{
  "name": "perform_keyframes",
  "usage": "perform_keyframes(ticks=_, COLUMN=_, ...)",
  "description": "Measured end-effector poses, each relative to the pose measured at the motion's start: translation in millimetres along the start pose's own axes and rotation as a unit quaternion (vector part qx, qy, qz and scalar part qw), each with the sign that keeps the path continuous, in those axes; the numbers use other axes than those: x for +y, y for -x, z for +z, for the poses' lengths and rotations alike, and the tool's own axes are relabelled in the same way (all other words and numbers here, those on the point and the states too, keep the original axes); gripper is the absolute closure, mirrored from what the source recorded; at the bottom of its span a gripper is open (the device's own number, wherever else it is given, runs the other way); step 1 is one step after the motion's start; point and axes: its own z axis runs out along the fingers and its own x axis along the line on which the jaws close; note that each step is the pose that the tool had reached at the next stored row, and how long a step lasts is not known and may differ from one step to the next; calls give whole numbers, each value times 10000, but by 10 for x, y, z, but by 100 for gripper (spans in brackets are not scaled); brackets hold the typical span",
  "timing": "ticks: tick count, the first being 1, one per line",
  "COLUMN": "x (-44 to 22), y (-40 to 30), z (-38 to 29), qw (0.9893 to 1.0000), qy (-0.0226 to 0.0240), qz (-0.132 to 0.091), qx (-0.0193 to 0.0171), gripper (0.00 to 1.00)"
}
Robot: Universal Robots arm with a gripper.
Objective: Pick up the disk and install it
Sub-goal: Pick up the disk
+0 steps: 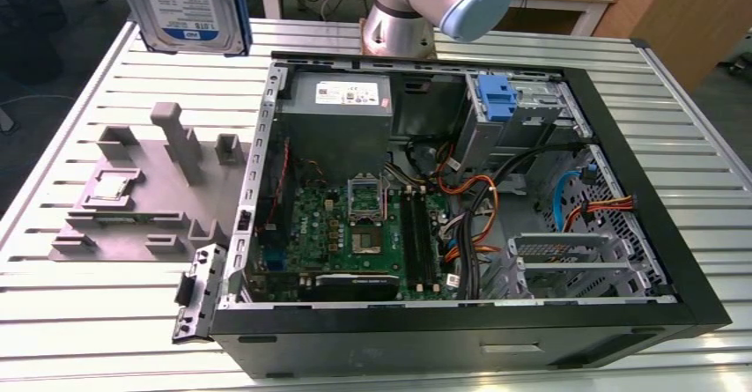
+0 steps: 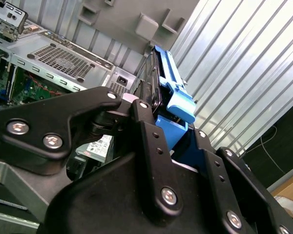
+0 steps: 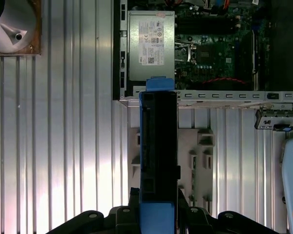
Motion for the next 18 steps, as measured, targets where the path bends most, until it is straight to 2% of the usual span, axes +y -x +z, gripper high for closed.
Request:
perform_keyframes(ticks=6, x=16, y=29, z=2, qw=10000, qy=1, qz=0, qx=-3, gripper=63)
perform_keyframes(ticks=13, x=211, y=45, z=8, qw=10000, qy=-1, qz=0, qx=-4, gripper=63)
perform_keyframes(ticks=18, x=221, y=100, z=10, qw=10000, qy=0, qz=0, qx=-4, gripper=63)
